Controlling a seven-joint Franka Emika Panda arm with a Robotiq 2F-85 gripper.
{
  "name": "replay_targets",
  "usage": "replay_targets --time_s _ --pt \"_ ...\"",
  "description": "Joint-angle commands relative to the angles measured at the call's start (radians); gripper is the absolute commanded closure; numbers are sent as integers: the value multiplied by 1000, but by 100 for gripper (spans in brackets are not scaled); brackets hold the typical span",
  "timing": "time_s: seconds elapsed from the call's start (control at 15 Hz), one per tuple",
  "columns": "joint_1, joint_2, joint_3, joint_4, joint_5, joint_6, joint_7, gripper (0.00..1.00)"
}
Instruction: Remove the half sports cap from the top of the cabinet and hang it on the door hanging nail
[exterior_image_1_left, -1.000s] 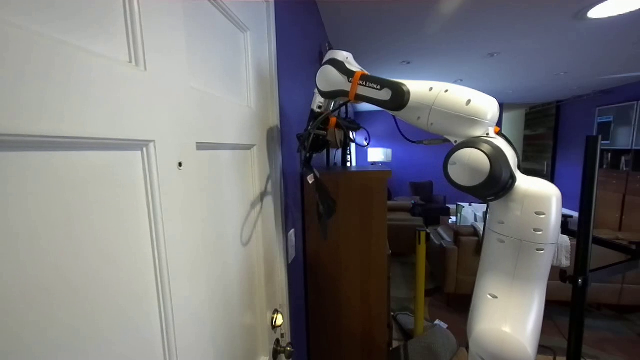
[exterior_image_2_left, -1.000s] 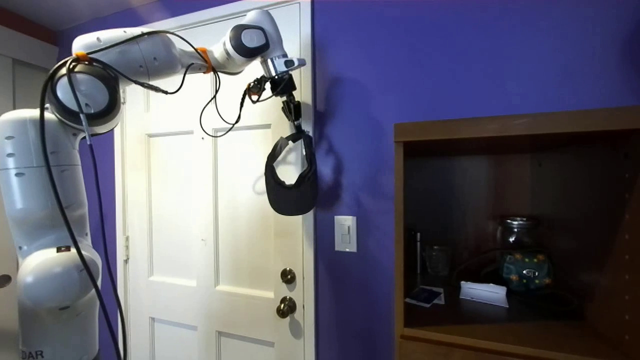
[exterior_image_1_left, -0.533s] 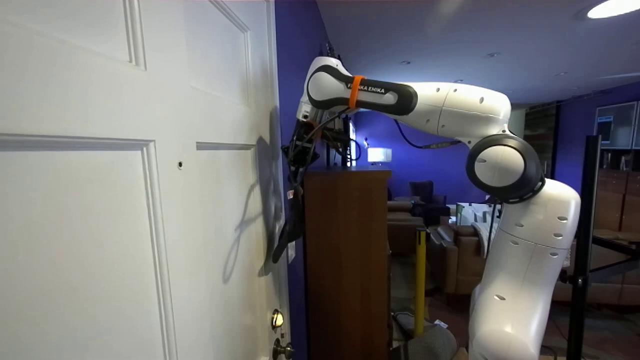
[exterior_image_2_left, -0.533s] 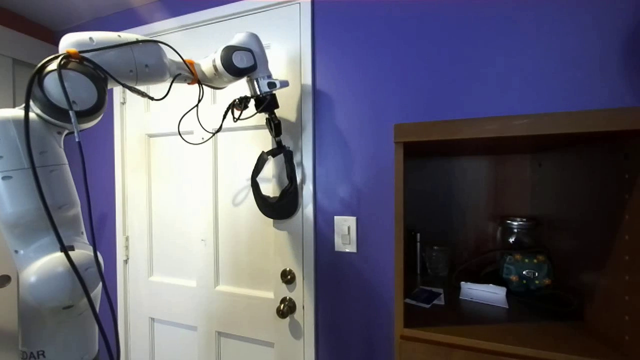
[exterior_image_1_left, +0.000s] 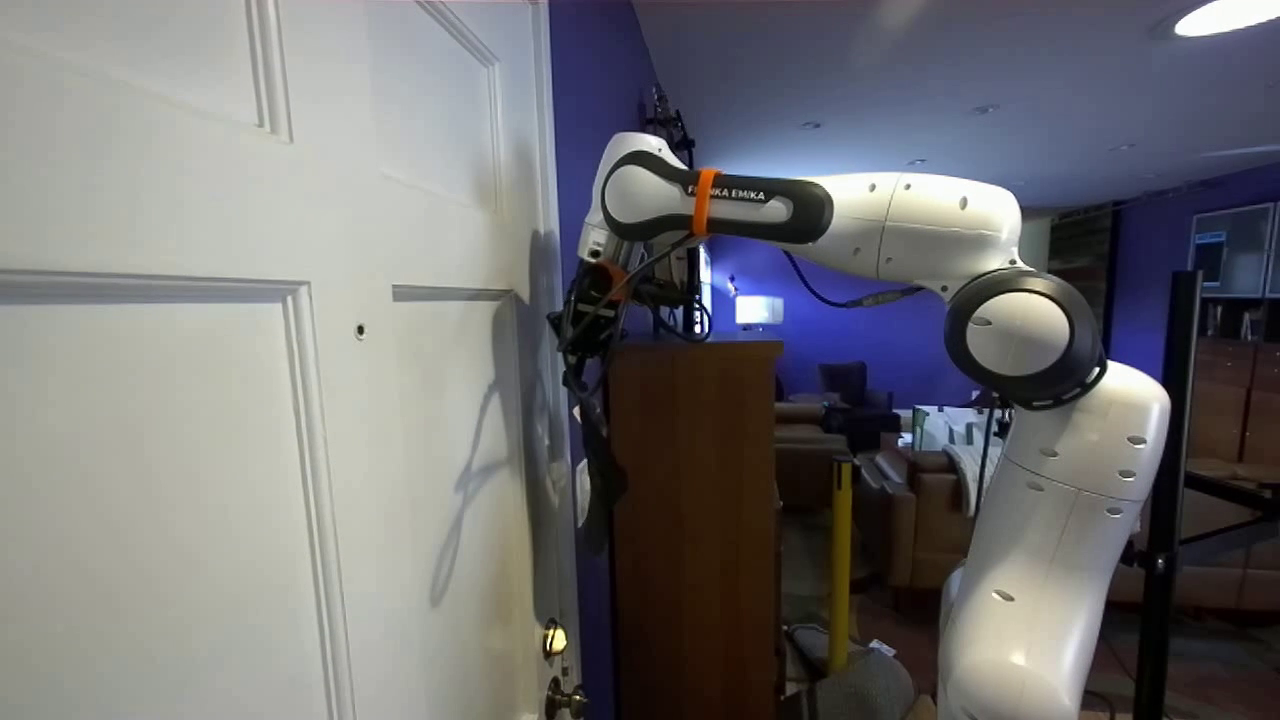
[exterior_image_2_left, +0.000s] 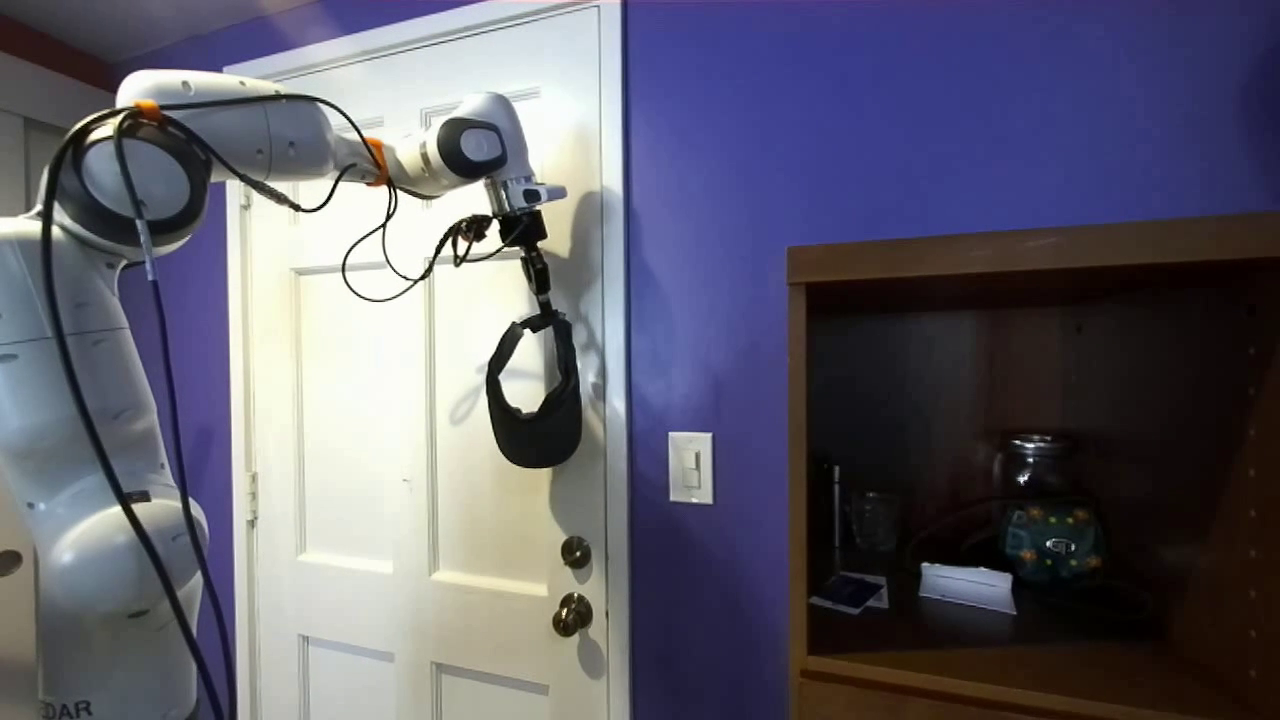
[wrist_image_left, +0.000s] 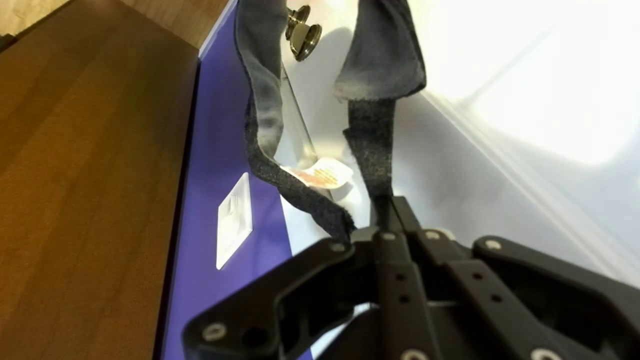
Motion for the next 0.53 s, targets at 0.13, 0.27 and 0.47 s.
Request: replay_targets --time_s 0.13,0.27,0.47 --pt "0 3 -2 6 0 -4 -1 98" --pt "0 3 -2 6 0 -4 -1 100" --pt "28 58 27 64 15 -55 3 100"
